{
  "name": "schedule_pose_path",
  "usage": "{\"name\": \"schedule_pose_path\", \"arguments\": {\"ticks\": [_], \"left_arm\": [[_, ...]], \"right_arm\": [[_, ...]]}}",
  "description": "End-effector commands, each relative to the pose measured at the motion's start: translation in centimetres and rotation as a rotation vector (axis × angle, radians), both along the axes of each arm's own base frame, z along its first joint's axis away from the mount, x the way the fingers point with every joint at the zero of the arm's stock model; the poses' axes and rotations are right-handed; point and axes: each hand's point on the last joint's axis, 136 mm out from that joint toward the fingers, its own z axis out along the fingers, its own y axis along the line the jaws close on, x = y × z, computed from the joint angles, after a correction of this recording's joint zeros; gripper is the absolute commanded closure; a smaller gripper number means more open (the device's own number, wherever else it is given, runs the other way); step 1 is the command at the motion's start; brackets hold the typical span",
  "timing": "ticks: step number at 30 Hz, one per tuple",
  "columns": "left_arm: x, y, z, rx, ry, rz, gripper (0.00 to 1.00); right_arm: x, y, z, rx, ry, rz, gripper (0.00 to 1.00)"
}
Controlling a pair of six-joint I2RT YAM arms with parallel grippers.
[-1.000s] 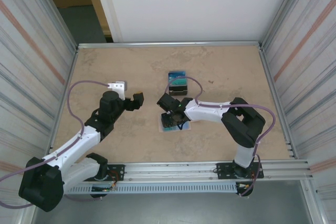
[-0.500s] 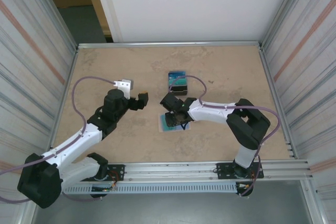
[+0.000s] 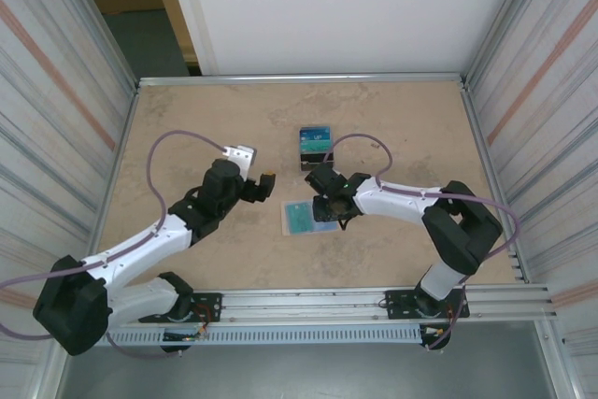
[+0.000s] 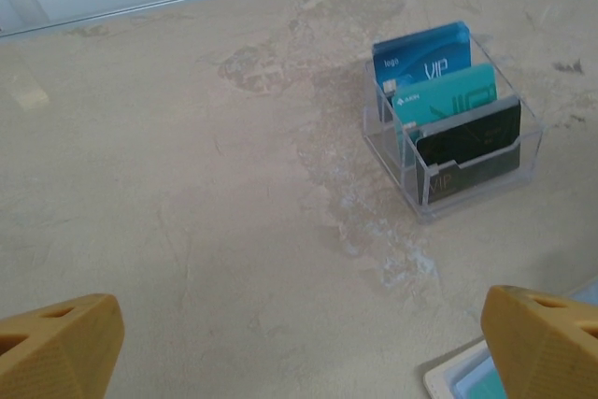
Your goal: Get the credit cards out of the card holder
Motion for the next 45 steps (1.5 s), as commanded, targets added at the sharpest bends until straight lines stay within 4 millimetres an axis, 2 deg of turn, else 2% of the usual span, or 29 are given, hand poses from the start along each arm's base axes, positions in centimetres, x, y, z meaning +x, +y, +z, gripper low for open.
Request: {"name": "schedule_pose_path", "arguments": {"ticks": [1, 9, 12, 18, 21, 25, 29, 35, 39, 45], "left_arm": [[0.1, -0.5, 0.3, 0.076, -0.017, 0.002, 0.01], [-1.0, -2.1, -1.7, 0.184, 0.018, -0.036, 0.01], [-1.5, -2.3, -2.7, 0.208, 0.042, -0.046, 0.01], [-2.7, -2.9, -5.4, 0.190, 0.128, -0.068, 0.01], [-3.1, -3.1, -6.7, 0.197, 0.159, -0.070, 0.01], [-3.3, -3.5, -8.0, 0.232, 0.181, -0.076, 0.02], [-3.3, -3.6, -9.1, 0.251, 0.198, -0.070, 0.03], [-3.2, -3.5, -10.2, 0.257, 0.233, -0.049, 0.07], [-3.5, -3.2, -10.7, 0.248, 0.257, -0.029, 0.11], [-4.0, -2.7, -11.6, 0.267, 0.294, -0.016, 0.11]], "right_arm": [[0.0, -1.0, 0.8, 0.035, 0.003, -0.061, 0.59], [0.2, -3.2, 2.8, 0.102, -0.033, -0.138, 0.59], [0.3, -3.4, 3.9, 0.146, -0.047, -0.146, 0.59], [0.2, -1.1, 6.3, 0.307, -0.059, -0.076, 0.61], [0.0, 0.4, 6.5, 0.387, -0.028, -0.037, 0.64], [0.0, 2.2, 5.7, 0.456, 0.027, -0.001, 0.74], [-0.1, 3.4, 4.4, 0.480, 0.084, 0.023, 0.76], [-0.1, 4.3, 2.3, 0.483, 0.143, 0.025, 0.80], [-0.3, 4.6, 1.3, 0.480, 0.171, 0.019, 0.80], [-0.9, 5.1, 0.0, 0.459, 0.204, 0.021, 0.81]]}}
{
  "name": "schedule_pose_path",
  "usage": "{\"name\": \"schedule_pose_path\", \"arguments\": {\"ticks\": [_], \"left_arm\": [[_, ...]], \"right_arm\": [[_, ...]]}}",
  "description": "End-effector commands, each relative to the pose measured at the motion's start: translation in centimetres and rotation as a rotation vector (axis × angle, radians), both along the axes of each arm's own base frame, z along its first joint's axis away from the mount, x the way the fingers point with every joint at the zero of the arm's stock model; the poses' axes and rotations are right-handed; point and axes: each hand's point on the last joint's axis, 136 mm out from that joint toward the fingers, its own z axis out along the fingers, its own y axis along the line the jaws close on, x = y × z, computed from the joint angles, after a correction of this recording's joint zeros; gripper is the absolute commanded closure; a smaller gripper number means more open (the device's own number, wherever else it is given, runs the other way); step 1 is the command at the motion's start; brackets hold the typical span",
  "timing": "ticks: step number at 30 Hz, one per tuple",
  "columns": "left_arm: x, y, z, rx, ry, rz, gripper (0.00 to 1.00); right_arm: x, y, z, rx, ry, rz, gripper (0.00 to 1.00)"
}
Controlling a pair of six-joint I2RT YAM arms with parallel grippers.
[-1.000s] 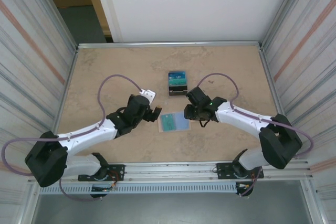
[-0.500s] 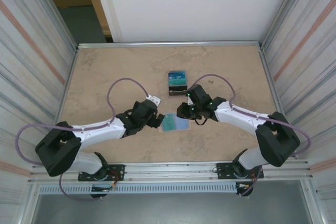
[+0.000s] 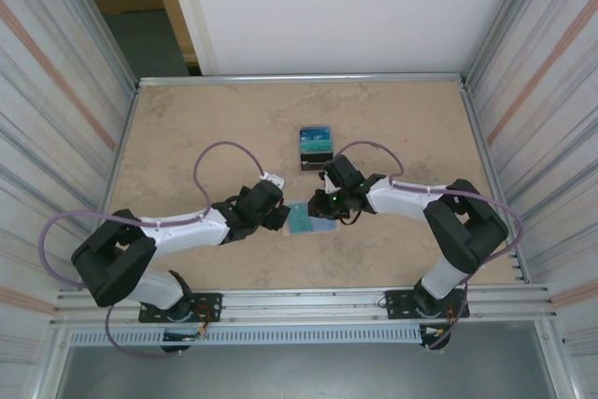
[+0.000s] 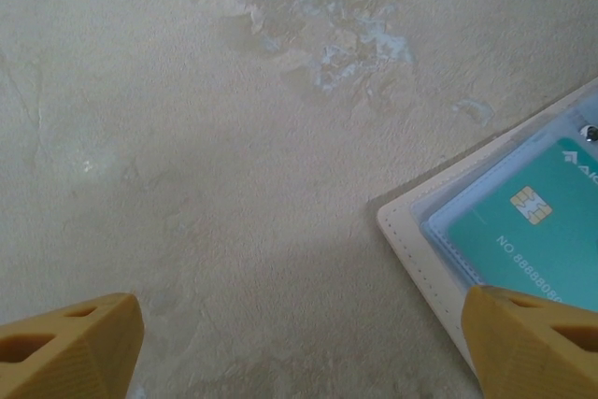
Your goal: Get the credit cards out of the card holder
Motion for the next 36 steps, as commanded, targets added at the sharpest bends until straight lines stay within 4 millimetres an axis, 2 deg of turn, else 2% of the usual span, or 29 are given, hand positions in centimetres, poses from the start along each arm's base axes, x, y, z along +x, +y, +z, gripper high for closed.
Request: {"name": "schedule_pose_path", "arguments": {"ticks": [1, 13, 23, 32, 36], "left_arm": [[-0.3, 0.6, -0.7, 0.020, 0.024, 0.035, 0.11], [-0.5, 0.9, -1.9, 0.058, 0.067, 0.048, 0.10], [-1.4, 0.7, -2.8, 0.043, 0.116, 0.050, 0.11], [-1.7, 0.5, -2.9, 0.034, 0.127, 0.049, 0.12], [-1.7, 0.5, -2.9, 0.036, 0.127, 0.049, 0.13]], "right_arm": [[-0.4, 0.8, -0.4, 0.009, 0.033, 0.000, 0.81], [-1.8, 2.0, -1.3, 0.012, 0.084, 0.025, 0.82], [-1.6, 2.7, 0.2, 0.096, 0.088, 0.012, 0.83], [-1.6, 2.4, -0.9, 0.098, 0.115, -0.011, 0.84], [-1.4, 2.0, -0.8, 0.093, 0.107, -0.020, 0.84]]}}
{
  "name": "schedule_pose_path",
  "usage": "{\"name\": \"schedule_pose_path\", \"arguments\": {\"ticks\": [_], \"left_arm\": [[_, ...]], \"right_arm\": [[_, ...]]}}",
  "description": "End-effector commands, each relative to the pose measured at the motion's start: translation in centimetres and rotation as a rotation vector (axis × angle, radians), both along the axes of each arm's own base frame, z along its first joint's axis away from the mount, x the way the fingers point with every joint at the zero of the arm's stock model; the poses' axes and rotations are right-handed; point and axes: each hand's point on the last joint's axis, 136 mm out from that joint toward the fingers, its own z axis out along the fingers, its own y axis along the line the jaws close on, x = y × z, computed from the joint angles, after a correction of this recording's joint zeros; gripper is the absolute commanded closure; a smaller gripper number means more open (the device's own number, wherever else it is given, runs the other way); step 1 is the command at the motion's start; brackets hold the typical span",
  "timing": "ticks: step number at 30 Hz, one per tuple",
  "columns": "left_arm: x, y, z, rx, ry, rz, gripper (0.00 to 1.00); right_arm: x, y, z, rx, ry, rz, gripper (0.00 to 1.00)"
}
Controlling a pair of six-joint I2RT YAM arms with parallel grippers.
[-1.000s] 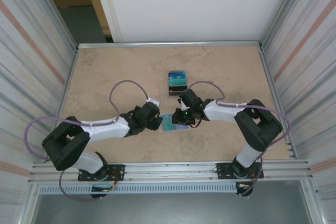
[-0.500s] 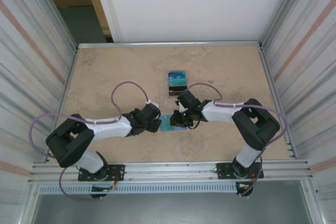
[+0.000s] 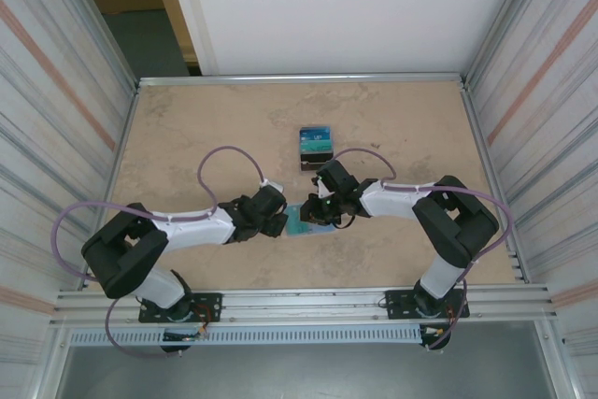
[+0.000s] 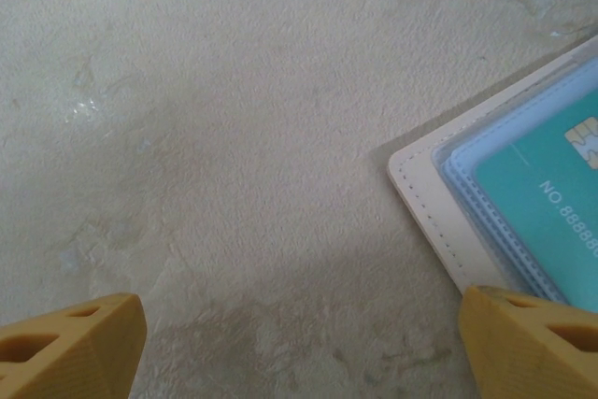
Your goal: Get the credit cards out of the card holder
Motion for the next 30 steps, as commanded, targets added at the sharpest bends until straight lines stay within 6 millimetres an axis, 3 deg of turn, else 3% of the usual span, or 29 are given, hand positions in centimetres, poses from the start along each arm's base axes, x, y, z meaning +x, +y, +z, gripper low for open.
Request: {"name": "schedule_pose_path", "arguments": {"ticks": [1, 9, 30], "left_arm": [[-0.2, -0.3, 0.1, -0.003, 0.015, 0.009, 0.13], [-0.3, -0.1, 0.0, 0.003, 0.015, 0.015, 0.13], [-0.2, -0.1, -0.2, 0.011, 0.018, 0.014, 0.12]], "right_arm": [[-0.1, -0.4, -0.1, 0.001, 0.017, -0.017, 0.84], [0.3, -1.2, 0.4, -0.011, -0.011, -0.027, 0.82], [0.6, -1.7, -1.2, -0.034, 0.005, -0.038, 0.82]]}}
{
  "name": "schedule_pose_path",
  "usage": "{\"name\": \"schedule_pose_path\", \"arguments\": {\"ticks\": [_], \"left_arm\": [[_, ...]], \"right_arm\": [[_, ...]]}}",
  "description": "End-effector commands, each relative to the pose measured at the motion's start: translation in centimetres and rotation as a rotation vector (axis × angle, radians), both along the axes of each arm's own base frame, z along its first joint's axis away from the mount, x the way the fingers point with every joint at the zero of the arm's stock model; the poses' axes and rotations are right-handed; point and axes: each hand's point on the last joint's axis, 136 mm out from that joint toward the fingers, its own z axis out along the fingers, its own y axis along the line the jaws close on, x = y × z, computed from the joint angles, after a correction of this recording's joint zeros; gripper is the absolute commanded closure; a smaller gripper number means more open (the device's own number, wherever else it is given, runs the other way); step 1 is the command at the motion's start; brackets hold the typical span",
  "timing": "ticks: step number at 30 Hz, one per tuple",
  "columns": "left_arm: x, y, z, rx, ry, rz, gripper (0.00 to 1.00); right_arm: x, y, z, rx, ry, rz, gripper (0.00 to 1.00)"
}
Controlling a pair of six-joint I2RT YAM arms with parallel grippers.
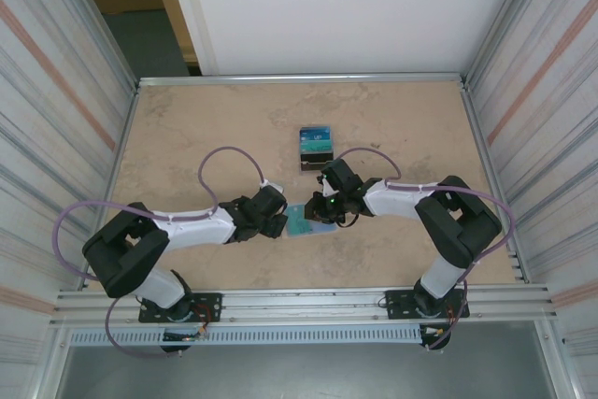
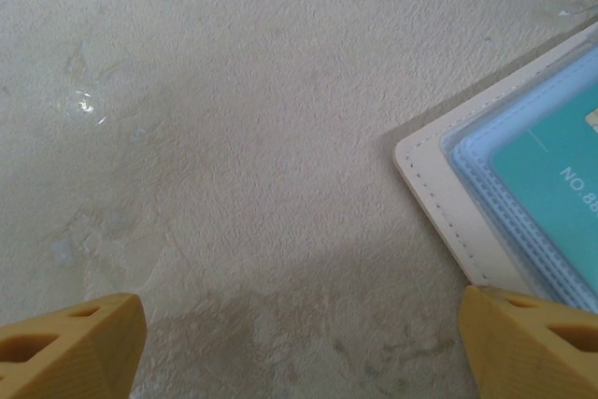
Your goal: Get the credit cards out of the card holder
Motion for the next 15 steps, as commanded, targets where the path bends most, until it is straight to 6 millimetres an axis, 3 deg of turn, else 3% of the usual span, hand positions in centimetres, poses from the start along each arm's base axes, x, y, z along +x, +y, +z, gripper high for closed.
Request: {"name": "schedule_pose_path", "arguments": {"ticks": [1, 15], "left_arm": [[0.1, -0.2, 0.1, 0.001, 0.002, 0.016, 0.12], [-0.1, -0.3, -0.1, 0.007, 0.011, 0.010, 0.12]], "right_arm": [[-0.1, -0.6, -1.1, -0.021, 0.011, -0.004, 0.83], [-0.4, 0.4, -0.6, 0.090, 0.047, 0.006, 0.83]]}}
